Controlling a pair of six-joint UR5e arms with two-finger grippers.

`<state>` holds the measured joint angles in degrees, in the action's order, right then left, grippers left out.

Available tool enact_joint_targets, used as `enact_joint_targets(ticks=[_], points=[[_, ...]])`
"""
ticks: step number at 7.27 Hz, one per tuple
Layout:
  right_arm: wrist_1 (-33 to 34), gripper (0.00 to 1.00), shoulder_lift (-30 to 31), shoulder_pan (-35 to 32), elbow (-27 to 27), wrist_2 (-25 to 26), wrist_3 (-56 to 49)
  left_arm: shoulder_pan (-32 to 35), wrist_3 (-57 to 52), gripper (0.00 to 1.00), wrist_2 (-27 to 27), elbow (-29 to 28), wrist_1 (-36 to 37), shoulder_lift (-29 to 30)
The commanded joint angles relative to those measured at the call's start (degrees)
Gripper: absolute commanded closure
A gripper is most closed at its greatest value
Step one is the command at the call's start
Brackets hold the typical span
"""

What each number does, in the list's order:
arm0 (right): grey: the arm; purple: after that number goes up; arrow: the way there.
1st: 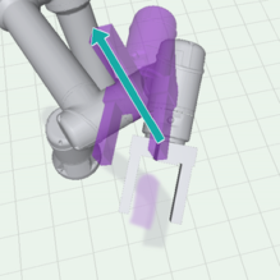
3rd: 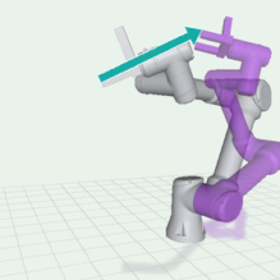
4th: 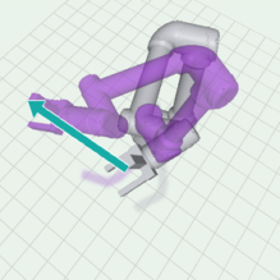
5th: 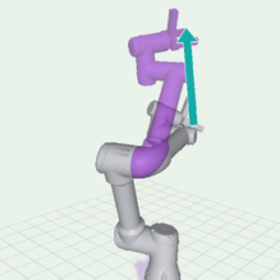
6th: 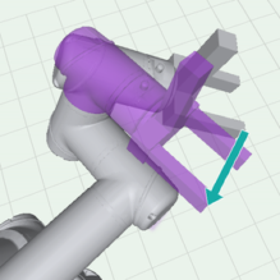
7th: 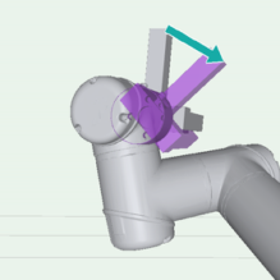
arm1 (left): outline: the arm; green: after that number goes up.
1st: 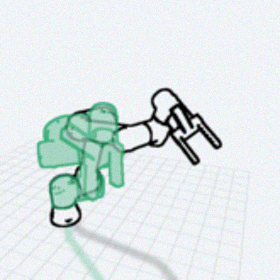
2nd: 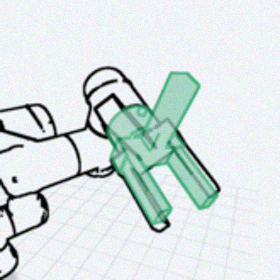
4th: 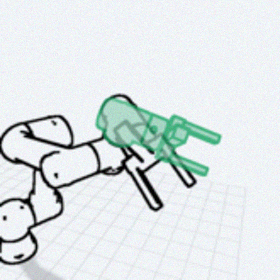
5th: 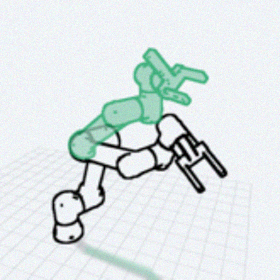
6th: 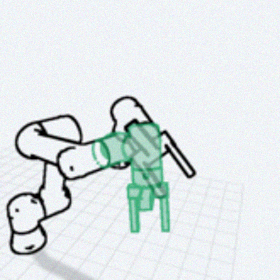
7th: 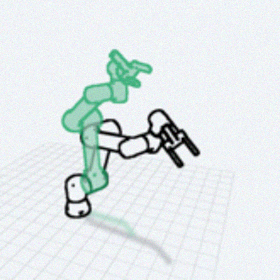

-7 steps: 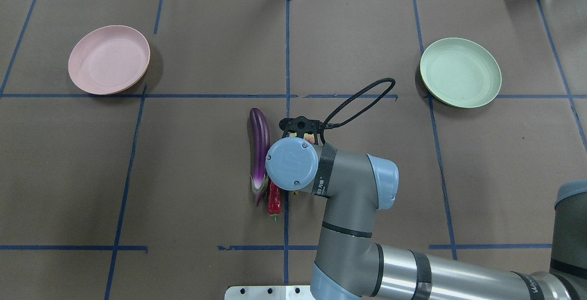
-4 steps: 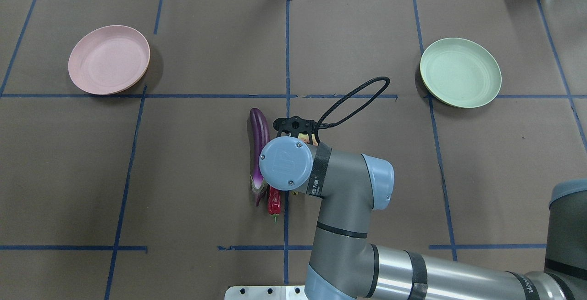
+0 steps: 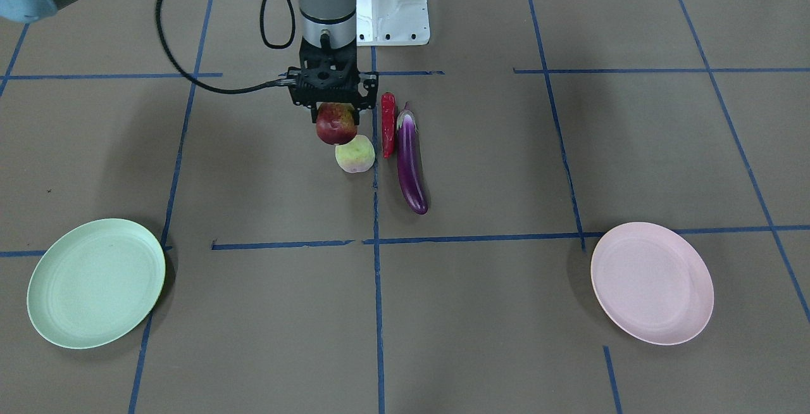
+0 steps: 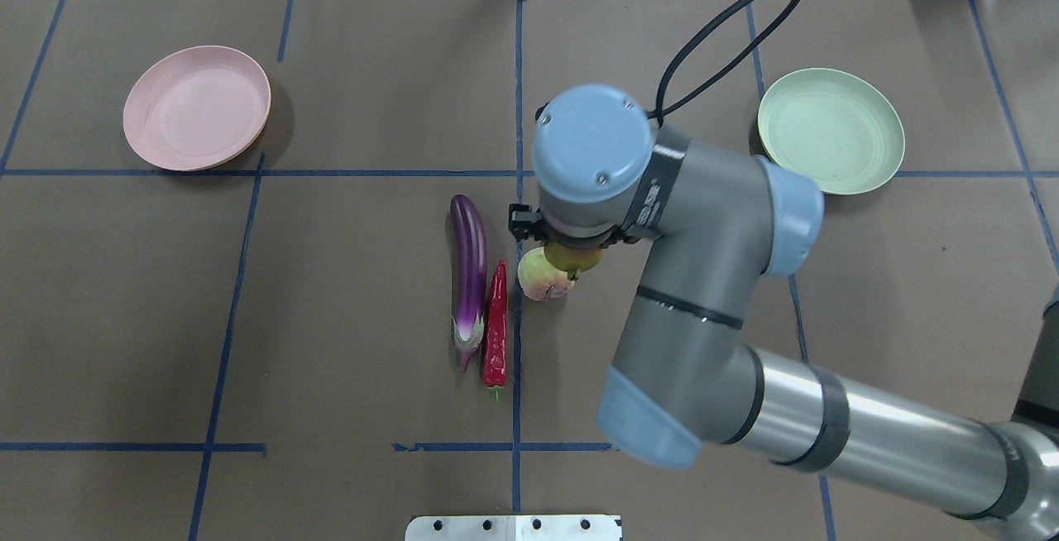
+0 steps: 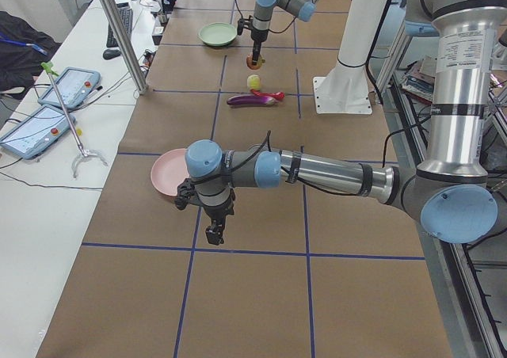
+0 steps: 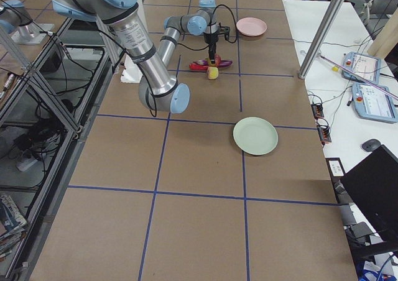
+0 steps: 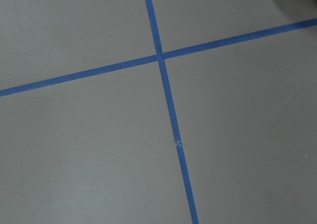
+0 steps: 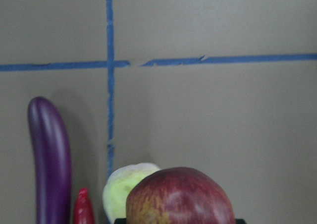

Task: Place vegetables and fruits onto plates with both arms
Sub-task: 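Carry the red apple to the green plate and release it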

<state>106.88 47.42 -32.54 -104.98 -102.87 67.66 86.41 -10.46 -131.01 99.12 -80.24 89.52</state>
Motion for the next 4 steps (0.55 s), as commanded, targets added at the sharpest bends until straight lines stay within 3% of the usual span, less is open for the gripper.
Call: enact_joint_targets(ticks=[1, 2, 4], points=[[-2.61, 1.0, 7.46, -15.03, -0.4, -10.89, -19.75, 0.08, 0.0, 0.0, -0.03, 0.11, 0.0, 0.13], [-6.47, 1.0, 12.21, -20.93, 1.17, -15.56, -28.03, -0.01, 0.0, 0.0, -0.03, 0.2, -0.09, 0.13], [-17.6, 1.0, 18.12, -26.51, 9.83, -18.94, -38.27, -0.01, 0.0, 0.0, -0.03, 0.2, -0.09, 0.13]])
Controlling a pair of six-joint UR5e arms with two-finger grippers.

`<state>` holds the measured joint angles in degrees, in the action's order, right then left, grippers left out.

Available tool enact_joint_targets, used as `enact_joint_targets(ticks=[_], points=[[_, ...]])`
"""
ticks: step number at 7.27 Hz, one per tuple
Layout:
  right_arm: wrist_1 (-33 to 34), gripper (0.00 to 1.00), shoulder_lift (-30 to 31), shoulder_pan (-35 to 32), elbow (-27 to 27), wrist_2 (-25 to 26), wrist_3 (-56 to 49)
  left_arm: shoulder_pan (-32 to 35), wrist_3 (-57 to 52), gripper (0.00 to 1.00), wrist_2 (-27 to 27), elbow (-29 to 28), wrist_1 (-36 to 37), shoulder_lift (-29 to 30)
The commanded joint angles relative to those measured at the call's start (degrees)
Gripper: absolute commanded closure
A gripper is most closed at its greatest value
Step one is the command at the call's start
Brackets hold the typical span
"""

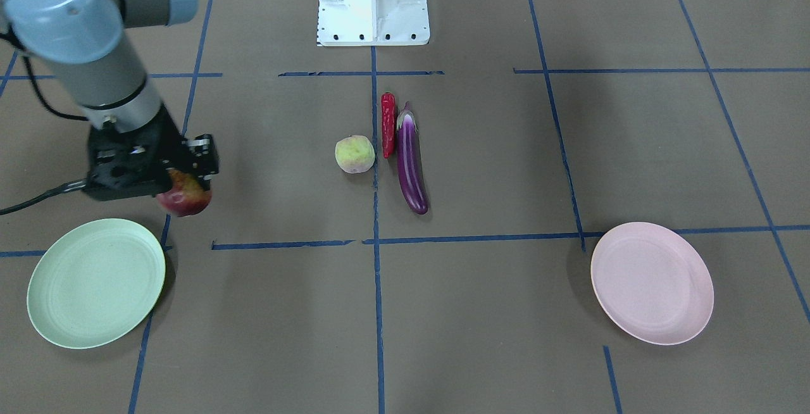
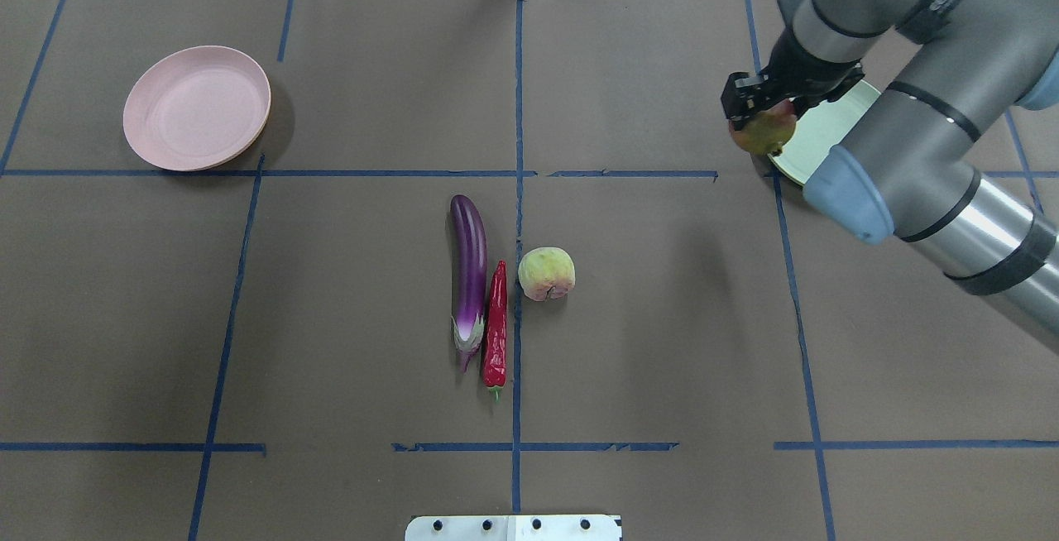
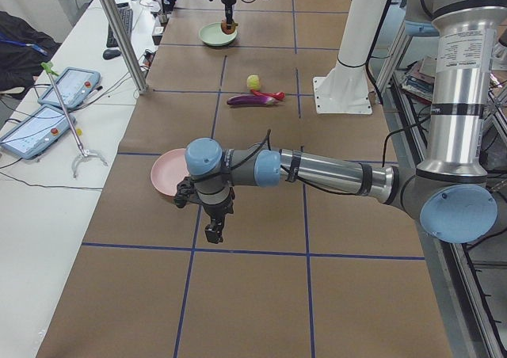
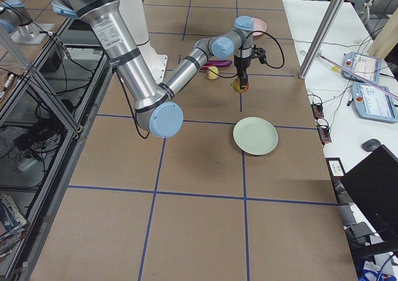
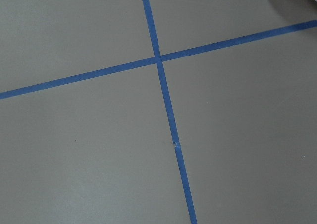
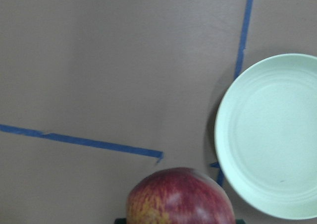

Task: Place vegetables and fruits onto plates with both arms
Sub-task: 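Carry the red apple to the green plate and release it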

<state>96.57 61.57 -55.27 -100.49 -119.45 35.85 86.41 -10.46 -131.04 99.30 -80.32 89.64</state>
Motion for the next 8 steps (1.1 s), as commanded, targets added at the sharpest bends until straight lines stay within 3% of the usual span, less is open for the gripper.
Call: enact_joint_targets(ticks=[1, 2, 3, 5, 8], points=[[-16.32, 0.99, 5.99, -4.93, 11.13, -3.33, -6.93, -0.01, 0.0, 0.0, 0.0, 0.02, -0.01, 0.01], [-23.64, 0.98, 7.76, -5.03, 16.5, -3.51, -7.89, -0.01, 0.0, 0.0, 0.0, 0.11, 0.07, 0.01], [-26.76, 0.85, 8.29, -5.03, 19.42, -3.77, -7.98, -0.01, 0.0, 0.0, 0.0, 0.11, -0.01, 0.01], [-26.87, 0.01, 8.48, -4.94, 19.8, -3.86, -7.72, -0.01, 0.0, 0.0, 0.0, 0.11, -0.01, 0.01], [-25.48, 0.0, 4.9, -5.46, 16.74, -8.24, -4.24, -0.01, 0.0, 0.0, 0.0, 0.11, 0.08, -0.08]])
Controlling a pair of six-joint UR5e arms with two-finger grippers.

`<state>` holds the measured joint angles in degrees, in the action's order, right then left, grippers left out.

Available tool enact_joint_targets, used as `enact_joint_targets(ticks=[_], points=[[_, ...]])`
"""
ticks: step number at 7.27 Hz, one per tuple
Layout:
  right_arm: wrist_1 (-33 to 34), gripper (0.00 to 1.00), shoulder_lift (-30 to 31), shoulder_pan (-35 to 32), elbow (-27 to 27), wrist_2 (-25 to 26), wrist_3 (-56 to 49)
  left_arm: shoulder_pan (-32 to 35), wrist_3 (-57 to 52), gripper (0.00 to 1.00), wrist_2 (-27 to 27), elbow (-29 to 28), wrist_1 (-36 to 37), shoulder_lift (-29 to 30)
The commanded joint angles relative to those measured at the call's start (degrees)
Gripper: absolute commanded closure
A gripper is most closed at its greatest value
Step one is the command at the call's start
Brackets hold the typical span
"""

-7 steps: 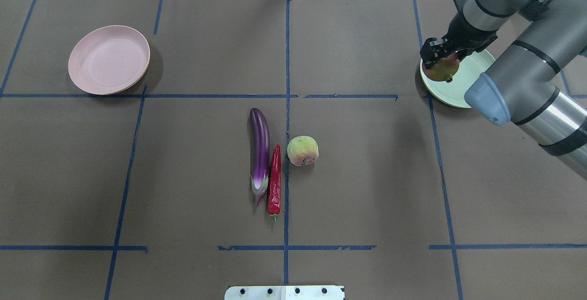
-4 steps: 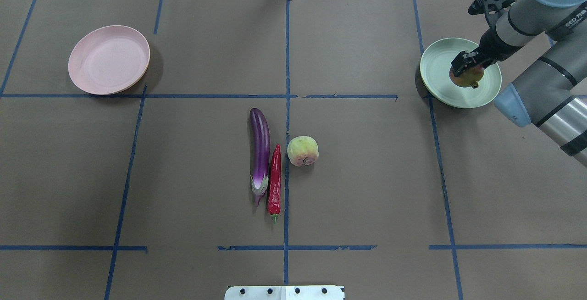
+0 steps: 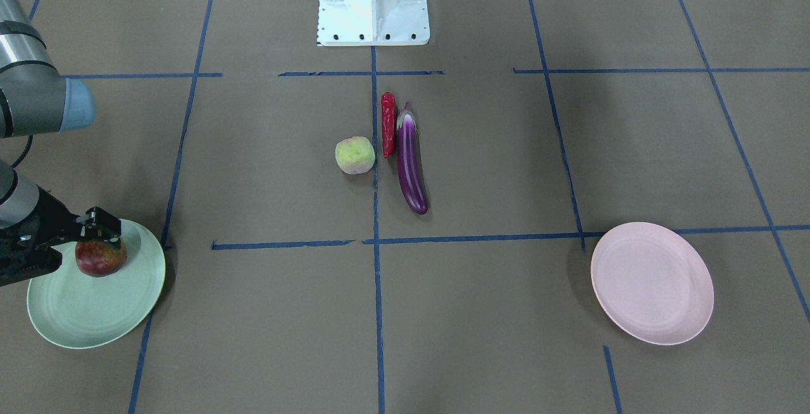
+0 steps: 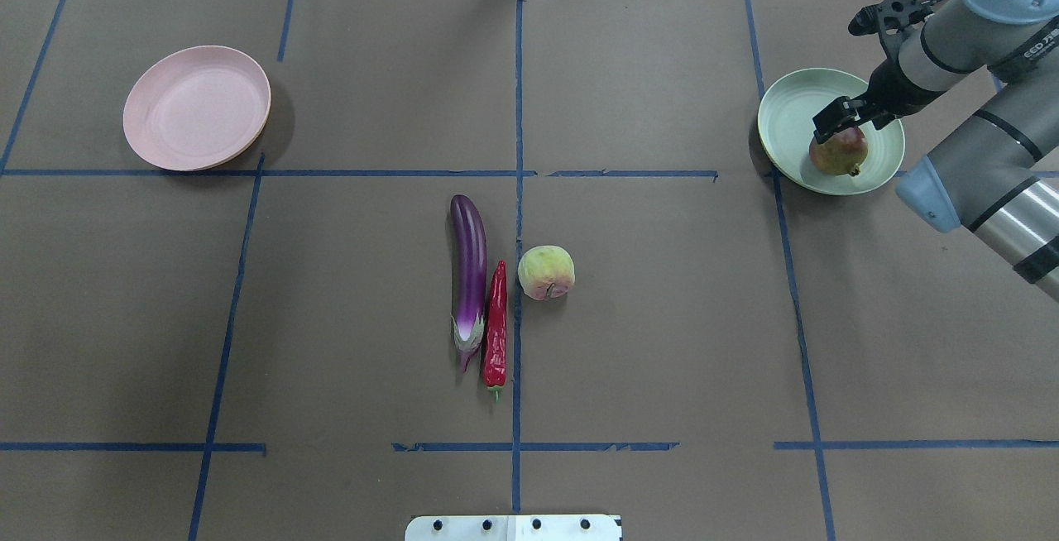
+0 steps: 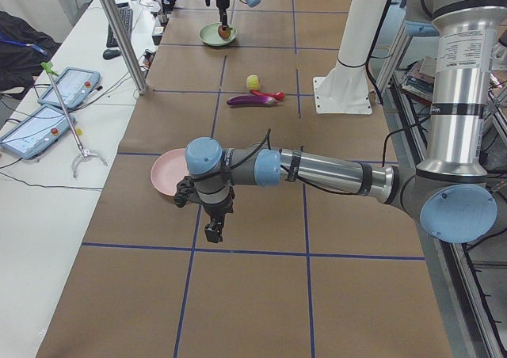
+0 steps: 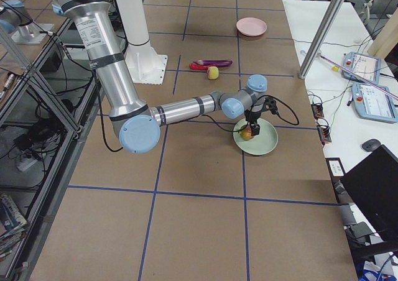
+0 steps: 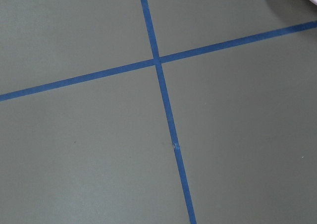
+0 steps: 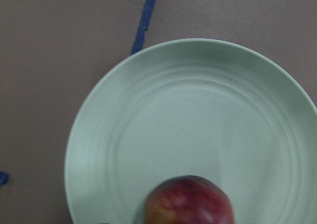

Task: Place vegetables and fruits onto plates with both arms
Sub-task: 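Carry the red apple to the green plate and release it, then move the right gripper back down to the yellow-green peach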

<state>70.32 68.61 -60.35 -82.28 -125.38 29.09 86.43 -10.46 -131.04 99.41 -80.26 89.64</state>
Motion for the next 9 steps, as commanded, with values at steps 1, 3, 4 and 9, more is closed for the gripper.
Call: enact_joint_targets(ticks=[1, 3, 4, 9], points=[[5.31, 0.0, -4.95, 0.14, -4.44, -2.5, 6.82, -0.04, 0.0, 0.0, 0.0, -0.01, 0.01, 0.01], [11.15, 0.0, -11.1, 8.26, -10.5, 1.59, 22.68, -0.04, 0.0, 0.0, 0.0, -0.01, 0.01, -0.07], [11.5, 0.0, -13.3, 14.58, -12.27, 7.37, 29.9, 0.05, 0.0, 0.0, 0.0, -0.09, 0.01, 0.01], [21.88, 0.0, -22.9, 35.2, -11.68, 26.93, 45.18, -0.04, 0.0, 0.0, 0.09, -0.36, 0.01, -0.07]])
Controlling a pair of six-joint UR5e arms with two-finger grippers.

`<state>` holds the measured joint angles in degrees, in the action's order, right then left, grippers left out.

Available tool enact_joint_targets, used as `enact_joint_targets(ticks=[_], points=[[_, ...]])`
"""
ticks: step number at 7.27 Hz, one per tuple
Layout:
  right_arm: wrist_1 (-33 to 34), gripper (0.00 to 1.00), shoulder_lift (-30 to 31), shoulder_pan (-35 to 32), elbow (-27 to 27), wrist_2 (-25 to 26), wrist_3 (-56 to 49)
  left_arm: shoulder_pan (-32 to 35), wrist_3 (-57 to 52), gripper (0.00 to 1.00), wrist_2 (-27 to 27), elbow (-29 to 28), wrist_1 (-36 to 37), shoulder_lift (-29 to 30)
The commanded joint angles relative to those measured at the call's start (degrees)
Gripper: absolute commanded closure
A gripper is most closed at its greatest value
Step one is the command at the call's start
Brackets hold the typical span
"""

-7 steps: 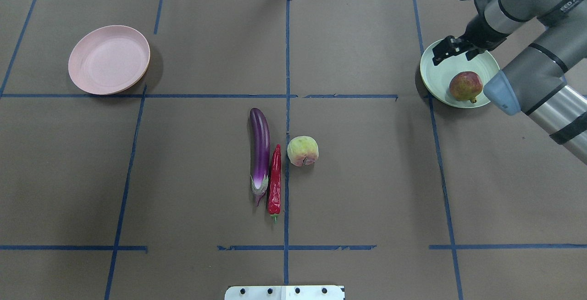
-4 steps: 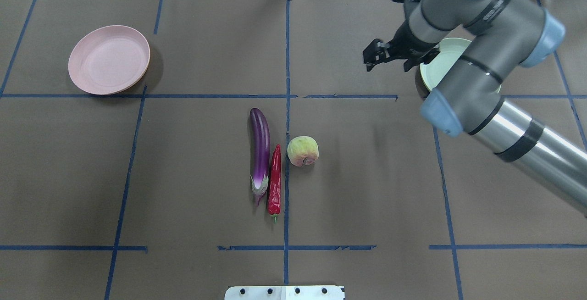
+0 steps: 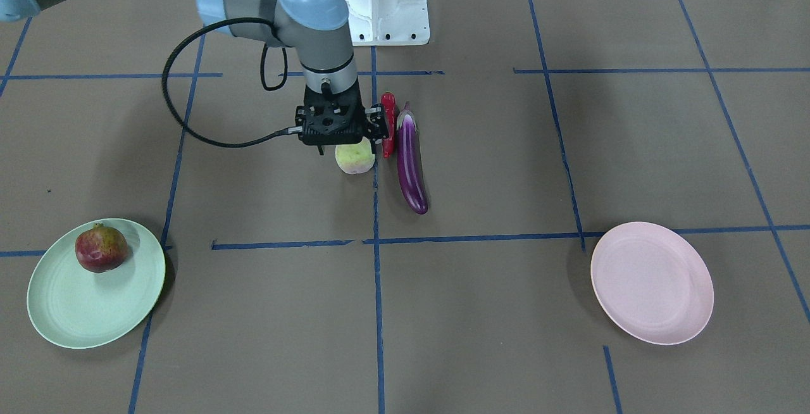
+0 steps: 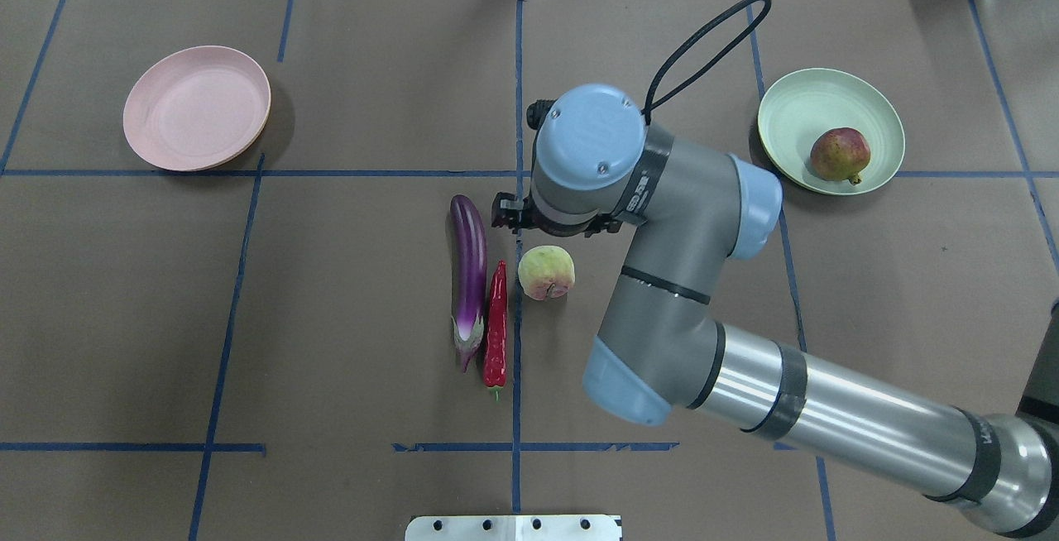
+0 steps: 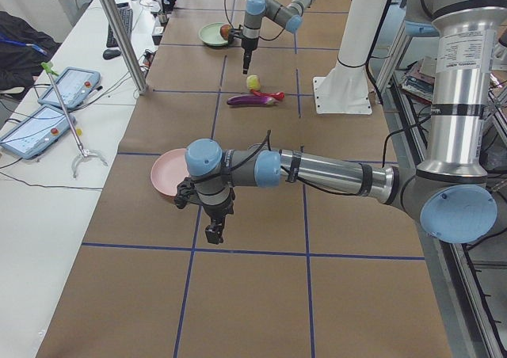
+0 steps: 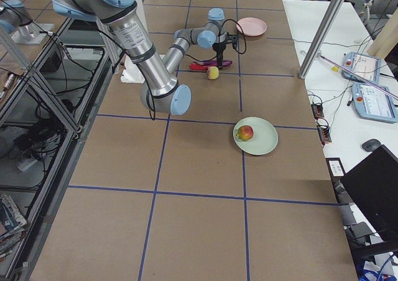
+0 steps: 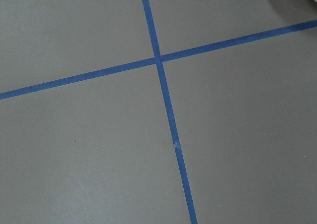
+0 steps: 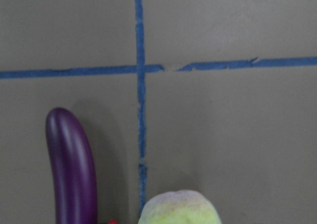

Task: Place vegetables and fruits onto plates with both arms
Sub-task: 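Move the right gripper back down to the yellow-green peach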

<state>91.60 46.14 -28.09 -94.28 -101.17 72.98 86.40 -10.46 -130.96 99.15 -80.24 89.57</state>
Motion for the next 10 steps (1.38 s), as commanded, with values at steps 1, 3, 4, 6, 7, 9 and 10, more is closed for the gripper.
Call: enact_joint_targets(ticks=[1, 3, 4, 6, 7, 9, 10], points=[[0.51, 0.0, -0.01, 3.57, 0.59, 2.91, 1.29, 0.0, 0.0, 0.0, -0.08, -0.1, 0.0, -0.01], [0.86, 0.0, 0.17, 3.66, 2.34, 3.0, 0.51, 0.0, 0.0, 0.0, -0.08, -0.1, 0.0, -0.1], [0.6, 0.0, 0.17, 3.66, 3.92, 4.13, 0.33, 0.0, 0.0, 0.0, -0.08, -0.1, 0.0, -0.1], [0.51, 0.05, -0.27, 3.84, 5.34, 4.41, 0.5, 0.0, 0.0, 0.0, -0.08, -0.01, 0.0, -0.1], [0.51, 0.6, -0.53, 3.84, 5.43, 4.23, 0.24, 0.0, 0.0, 0.0, -0.08, -0.01, 0.0, -0.1], [0.86, 1.0, -1.23, 2.71, 4.56, 3.53, 0.06, 0.0, 0.0, 0.0, -0.08, 0.08, 0.0, -0.1], [1.73, 1.0, -1.15, -0.96, 3.07, 0.22, -0.29, 0.0, 0.0, 0.0, -0.08, 0.17, 0.0, -0.1]])
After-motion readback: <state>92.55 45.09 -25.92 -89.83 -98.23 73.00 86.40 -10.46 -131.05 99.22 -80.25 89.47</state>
